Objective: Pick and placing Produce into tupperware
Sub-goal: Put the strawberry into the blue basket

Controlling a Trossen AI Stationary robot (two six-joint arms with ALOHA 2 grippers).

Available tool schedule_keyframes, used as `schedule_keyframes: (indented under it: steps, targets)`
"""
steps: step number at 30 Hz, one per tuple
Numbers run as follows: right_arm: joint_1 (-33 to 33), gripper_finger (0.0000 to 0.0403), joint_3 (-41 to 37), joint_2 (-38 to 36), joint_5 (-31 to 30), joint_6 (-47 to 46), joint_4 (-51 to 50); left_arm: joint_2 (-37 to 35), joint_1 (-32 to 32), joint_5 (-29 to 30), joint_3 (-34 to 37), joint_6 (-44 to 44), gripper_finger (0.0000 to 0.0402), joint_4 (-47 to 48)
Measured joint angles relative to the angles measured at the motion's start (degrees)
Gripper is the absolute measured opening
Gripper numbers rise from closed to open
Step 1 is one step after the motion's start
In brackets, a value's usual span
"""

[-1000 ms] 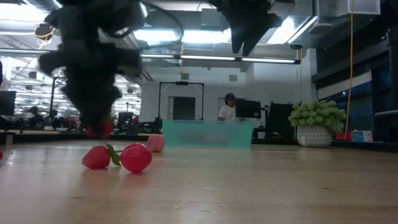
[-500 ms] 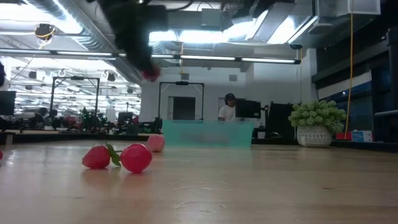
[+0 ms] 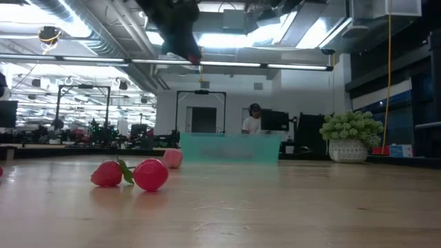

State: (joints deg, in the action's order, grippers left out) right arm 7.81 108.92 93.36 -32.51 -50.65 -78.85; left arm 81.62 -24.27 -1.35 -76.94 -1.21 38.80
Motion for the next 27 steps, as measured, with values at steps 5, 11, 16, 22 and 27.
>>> schedule_keyframes:
  steps: [5, 11, 16, 22, 27]
  targets:
    - [0.0, 0.0155, 0.0, 0.0, 0.0, 0.2, -0.1, 7.6, -5.6, -3.6, -6.7, -0.9, 0.0135, 0.2]
    - [0.0, 0.0155, 0.0, 0.0, 0.0, 1.2, -0.4, 19.2, -10.8, -7.7, -12.1, -2.3, 0.0136, 2.4]
    - [0.0, 0.0155, 0.0, 0.0, 0.0, 1.9, -0.4, 27.8, -13.6, -7.6, -14.2, -2.1, 0.0136, -0.6]
    - [0.0, 0.0155, 0.0, 0.0, 0.1, 3.3, -0.4, 38.8, -15.1, -10.2, -20.2, 2.0, 0.0137, -1.7]
    - [0.0, 0.0155, 0.0, 0.0, 0.2, 3.4, -0.7, 42.2, -15.0, -9.8, -23.0, 2.2, 0.0137, -0.3]
